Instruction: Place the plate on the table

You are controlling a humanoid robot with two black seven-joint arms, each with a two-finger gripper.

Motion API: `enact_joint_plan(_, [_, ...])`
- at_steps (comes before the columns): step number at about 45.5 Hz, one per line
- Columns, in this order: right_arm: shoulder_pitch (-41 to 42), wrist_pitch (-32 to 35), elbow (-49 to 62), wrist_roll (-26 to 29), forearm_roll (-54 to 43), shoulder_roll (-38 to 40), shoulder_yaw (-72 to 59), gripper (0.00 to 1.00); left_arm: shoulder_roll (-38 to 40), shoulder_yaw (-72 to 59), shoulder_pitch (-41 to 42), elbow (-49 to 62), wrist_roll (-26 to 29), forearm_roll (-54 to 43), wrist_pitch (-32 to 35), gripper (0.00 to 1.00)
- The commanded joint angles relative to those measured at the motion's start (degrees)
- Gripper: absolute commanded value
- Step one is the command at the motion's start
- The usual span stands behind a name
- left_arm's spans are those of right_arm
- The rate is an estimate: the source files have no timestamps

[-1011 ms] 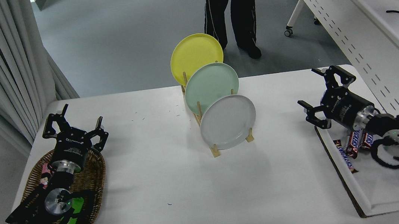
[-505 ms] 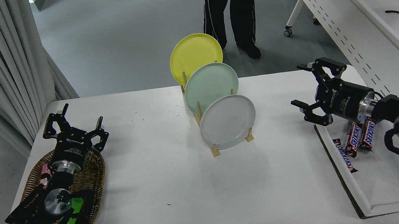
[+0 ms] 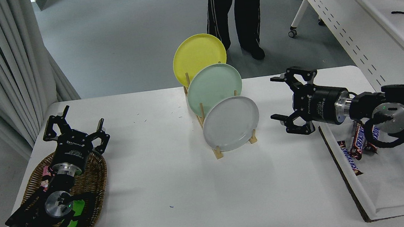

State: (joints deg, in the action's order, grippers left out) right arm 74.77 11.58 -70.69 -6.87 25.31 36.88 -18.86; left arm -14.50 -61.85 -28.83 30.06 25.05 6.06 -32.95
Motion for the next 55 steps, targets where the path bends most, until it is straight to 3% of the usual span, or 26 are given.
enact_joint_plan(1, [0.90,-5.68,-0.15,2.57,0.18,-1.98,0.83,1.00,0.00,-0.02,0.00,0.00,0.00,0.00,-0.01,1.00])
enact_joint_plan(14, [0.20,-27.39,0.20,2.65,0.18,-6.98,6.72,1.00,0.00,-0.02,0.00,0.00,0.00,0.00,-0.01,1.00])
enact_joint_plan(24, [-0.15,-29.06,-1.03,2.83,0.36,-10.42,6.90,1.00,0.00,0.07,0.00,0.00,0.00,0.00,-0.01,1.00])
enact_joint_plan(43, [-1.12,-31.35,8.81,7.31,-0.08,-19.65,10.24,1.00,0.00,-0.02,0.00,0.00,0.00,0.00,-0.01,1.00])
enact_joint_plan(55, [-1.03,-30.47,13.29,9.94,-5.44,-23.16,9.19,1.00,0.00,-0.02,0.00,0.09,0.00,0.00,-0.01,1.00])
